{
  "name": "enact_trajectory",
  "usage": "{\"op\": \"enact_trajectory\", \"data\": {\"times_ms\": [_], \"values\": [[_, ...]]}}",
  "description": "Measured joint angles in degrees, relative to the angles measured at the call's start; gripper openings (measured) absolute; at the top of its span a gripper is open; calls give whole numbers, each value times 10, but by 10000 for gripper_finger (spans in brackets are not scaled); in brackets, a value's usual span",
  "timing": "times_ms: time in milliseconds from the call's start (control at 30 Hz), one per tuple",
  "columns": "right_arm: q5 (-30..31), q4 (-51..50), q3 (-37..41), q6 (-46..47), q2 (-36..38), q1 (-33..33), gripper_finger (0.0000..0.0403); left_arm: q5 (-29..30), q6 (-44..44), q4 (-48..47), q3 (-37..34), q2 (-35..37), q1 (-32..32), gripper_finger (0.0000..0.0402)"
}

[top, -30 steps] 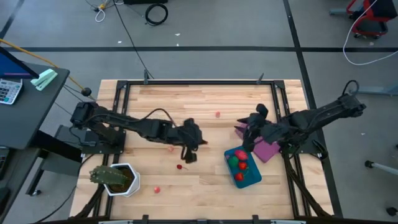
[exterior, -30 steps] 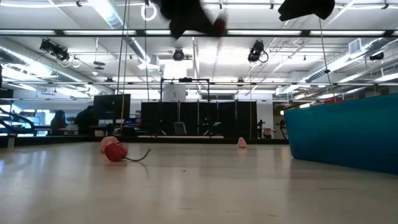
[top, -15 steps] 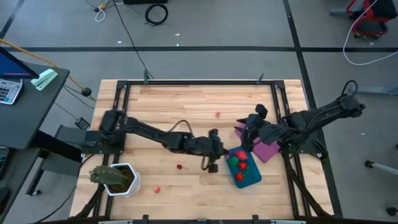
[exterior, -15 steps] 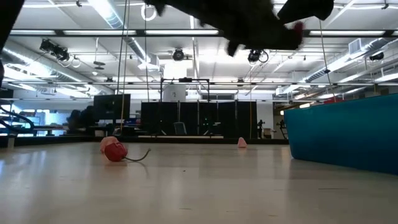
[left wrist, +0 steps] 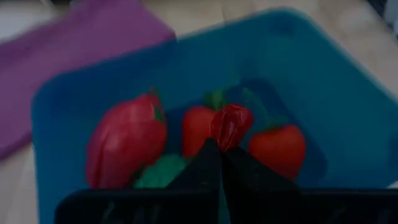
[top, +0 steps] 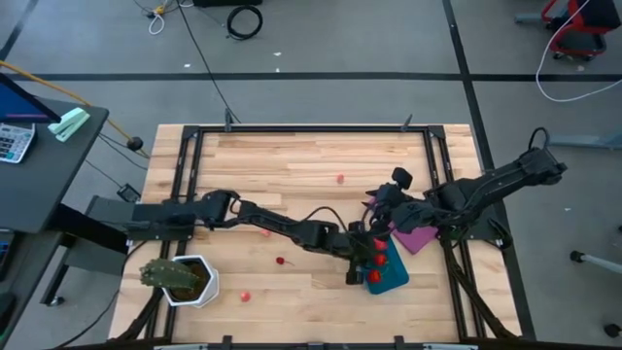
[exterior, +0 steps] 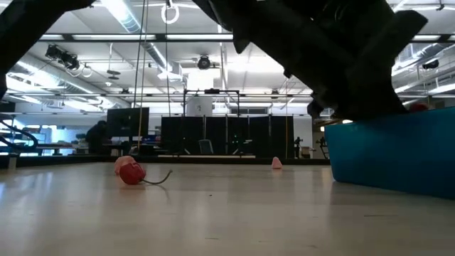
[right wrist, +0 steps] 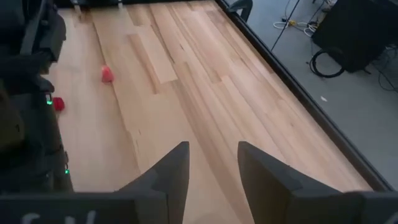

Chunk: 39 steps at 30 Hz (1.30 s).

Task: Pick and placing Produce into tupperware
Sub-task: Put the red cherry into the blue bin, then put the pink peach into the blue bin

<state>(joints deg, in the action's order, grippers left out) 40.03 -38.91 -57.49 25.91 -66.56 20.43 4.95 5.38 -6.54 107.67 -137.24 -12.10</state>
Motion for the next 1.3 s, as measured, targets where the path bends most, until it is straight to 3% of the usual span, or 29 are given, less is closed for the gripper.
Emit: {"op": "enact_trajectory", "data": {"times_ms": [433, 700, 767, 967, 1067, 1167, 1300], "values": [[-3, -5, 0, 0, -16, 0, 145, 3, -66, -14, 21, 0, -1, 100], [-3, -6, 0, 1, -16, 0, 145, 11, -77, -72, 20, 10, 1, 155], [-3, -6, 0, 11, -16, 0, 145, 36, -92, -118, 20, 24, 2, 157], [-2, -3, 0, 38, -13, 0, 145, 190, -111, -261, 20, 78, 3, 139], [-2, -7, 0, 40, -13, 0, 145, 230, -102, -321, 20, 105, 3, 129], [-2, -15, 0, 41, -14, 0, 145, 249, -75, -399, 20, 135, 3, 119], [-2, -18, 0, 41, -15, 0, 145, 290, 32, -557, 20, 183, 3, 105]]}}
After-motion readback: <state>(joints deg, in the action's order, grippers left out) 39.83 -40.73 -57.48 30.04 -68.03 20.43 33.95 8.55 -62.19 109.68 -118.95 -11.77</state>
